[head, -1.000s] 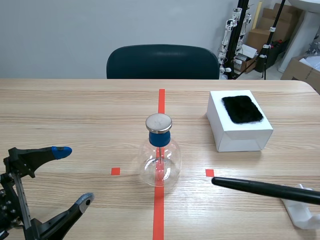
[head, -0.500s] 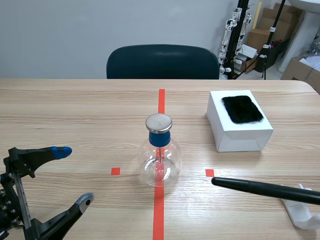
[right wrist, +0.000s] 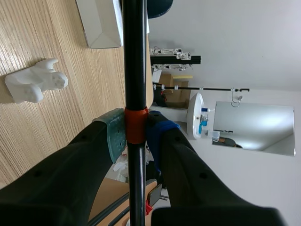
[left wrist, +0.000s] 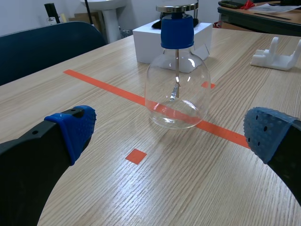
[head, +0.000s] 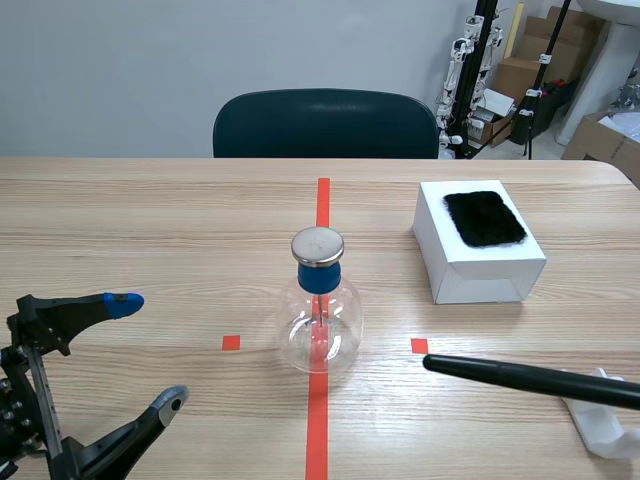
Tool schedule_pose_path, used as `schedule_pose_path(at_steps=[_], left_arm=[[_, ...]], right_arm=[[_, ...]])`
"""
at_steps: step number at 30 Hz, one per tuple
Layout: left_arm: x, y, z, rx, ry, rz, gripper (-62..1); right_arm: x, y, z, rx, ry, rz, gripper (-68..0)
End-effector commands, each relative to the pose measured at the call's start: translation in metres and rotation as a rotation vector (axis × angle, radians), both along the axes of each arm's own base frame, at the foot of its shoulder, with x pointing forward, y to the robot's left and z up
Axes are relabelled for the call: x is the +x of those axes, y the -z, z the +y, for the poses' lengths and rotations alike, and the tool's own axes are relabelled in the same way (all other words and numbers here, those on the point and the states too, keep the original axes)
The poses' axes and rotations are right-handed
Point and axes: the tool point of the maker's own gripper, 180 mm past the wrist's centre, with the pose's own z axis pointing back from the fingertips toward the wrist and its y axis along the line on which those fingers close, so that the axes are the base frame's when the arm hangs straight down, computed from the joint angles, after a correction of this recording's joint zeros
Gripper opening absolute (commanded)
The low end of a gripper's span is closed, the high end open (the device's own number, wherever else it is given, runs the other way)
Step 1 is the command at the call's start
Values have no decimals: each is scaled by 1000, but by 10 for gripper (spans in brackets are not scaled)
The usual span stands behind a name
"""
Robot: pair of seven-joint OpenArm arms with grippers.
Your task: Do the electroscope experiment. hold the rod still at the electroscope
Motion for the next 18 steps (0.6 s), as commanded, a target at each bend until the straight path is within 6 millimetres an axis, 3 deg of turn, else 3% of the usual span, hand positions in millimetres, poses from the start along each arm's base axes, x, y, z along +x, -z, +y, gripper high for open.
schedule_pose_path(at_steps=[1,18], left_arm=[[3,-8,2,-12,-6,-27,14],[3,-8,2,-12,-6,-27,14]], right_arm=[[3,-6,1,3,-2,-27,-671],[2,-6,5,10,-23,-29,-671]])
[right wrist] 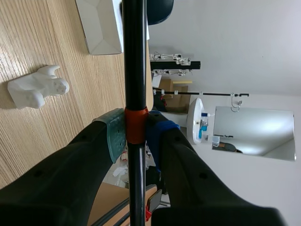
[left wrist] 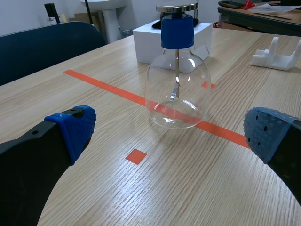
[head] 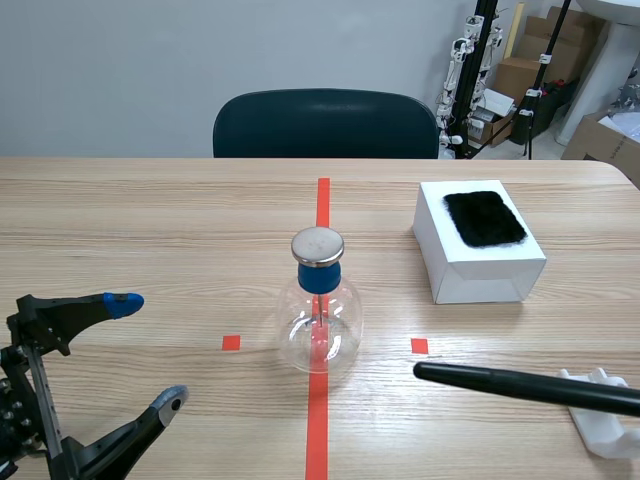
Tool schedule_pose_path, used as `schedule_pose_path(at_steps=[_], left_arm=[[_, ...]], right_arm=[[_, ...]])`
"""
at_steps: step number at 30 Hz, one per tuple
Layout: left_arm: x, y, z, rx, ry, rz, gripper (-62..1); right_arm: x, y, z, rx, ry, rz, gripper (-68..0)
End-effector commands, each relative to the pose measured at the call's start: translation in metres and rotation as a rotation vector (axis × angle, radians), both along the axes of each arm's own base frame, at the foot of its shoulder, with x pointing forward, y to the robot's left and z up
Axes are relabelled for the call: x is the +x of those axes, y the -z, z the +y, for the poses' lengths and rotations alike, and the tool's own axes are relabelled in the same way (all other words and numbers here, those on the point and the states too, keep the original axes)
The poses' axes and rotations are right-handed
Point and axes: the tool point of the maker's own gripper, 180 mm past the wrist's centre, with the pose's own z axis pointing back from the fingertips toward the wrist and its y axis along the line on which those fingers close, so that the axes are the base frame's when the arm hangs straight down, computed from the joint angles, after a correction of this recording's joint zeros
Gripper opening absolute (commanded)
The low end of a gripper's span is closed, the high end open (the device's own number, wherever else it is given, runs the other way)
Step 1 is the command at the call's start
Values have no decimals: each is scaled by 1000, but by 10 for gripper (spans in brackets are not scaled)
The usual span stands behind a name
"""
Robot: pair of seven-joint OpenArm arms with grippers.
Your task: Do the electroscope experiment. hold the rod still at the electroscope
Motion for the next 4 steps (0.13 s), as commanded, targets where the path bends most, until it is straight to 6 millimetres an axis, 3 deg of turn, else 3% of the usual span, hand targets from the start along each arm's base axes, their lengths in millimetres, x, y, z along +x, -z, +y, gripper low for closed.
schedule_pose_path(at_steps=[1,4], left_arm=[[3,-8,2,-12,-6,-27,14],[3,-8,2,-12,-6,-27,14]], right_arm=[[3,-6,0,1,1,-27,-671],[3,-6,0,0,5,-27,-671]])
